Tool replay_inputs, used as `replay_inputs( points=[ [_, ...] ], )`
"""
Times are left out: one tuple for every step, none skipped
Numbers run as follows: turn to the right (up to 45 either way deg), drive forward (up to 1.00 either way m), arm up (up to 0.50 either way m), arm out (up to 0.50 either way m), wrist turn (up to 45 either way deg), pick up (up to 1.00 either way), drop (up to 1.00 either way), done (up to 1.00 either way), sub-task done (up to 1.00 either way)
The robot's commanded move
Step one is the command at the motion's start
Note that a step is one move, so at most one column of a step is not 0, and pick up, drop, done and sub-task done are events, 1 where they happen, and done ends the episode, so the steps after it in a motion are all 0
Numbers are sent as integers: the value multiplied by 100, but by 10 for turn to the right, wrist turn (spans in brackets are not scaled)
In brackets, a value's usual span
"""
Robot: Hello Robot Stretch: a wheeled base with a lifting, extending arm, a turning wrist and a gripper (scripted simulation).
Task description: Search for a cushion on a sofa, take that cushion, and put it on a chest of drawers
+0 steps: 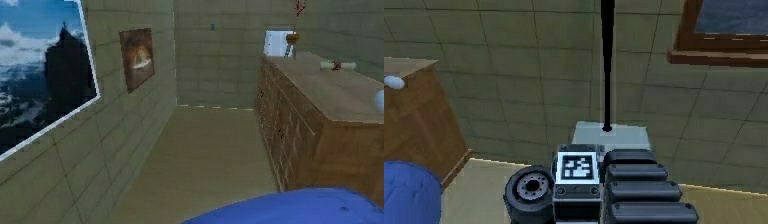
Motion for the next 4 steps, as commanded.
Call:
replay_inputs(
  points=[
    [90, 0, 0, 0, 0, 0, 0, 0, 0],
    [0, 100, 0, 0, 0, 0, 0, 0, 0],
    [0, 100, 0, 0, 0, 0, 0, 0, 0],
    [150, 0, 0, 0, 0, 0, 0, 0, 0]
  ],
)
